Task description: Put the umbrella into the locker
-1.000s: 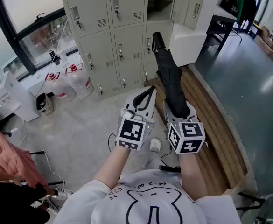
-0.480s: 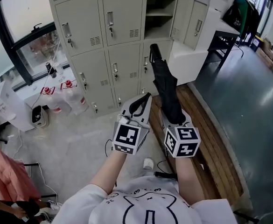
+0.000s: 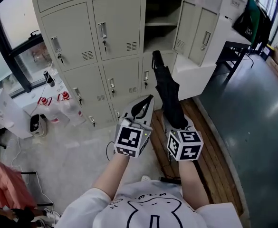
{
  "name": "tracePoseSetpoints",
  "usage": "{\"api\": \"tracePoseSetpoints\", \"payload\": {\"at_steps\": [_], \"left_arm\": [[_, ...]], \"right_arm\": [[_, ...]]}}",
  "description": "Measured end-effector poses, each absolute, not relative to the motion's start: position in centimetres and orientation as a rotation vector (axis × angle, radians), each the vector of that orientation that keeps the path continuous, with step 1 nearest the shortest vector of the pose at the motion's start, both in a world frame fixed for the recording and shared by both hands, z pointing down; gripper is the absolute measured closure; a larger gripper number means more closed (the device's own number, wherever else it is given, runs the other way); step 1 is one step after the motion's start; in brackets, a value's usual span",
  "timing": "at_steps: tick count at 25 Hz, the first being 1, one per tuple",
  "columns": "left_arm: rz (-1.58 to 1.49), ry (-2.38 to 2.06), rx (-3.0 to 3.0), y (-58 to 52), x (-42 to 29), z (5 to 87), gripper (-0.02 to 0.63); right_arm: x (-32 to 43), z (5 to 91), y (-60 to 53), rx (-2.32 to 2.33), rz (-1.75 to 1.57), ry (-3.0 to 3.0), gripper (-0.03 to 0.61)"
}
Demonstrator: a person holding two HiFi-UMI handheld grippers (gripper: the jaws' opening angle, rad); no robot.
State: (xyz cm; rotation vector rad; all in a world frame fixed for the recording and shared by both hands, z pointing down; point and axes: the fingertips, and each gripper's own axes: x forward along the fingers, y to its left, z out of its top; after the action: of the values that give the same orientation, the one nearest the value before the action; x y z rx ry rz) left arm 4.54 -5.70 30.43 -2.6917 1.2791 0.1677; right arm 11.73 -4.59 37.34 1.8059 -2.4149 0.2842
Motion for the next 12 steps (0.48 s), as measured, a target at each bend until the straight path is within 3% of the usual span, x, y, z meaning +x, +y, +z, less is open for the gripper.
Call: {"api": "tracePoseSetpoints", "payload": {"at_steps": [12], "left_arm": [[0.129,1.303,-2.685,-14.1,6.6,31.9,0.597]], "right_arm": [[13.6,38.9,-13.7,1.768,0.340,-2.421,0.382]]}}
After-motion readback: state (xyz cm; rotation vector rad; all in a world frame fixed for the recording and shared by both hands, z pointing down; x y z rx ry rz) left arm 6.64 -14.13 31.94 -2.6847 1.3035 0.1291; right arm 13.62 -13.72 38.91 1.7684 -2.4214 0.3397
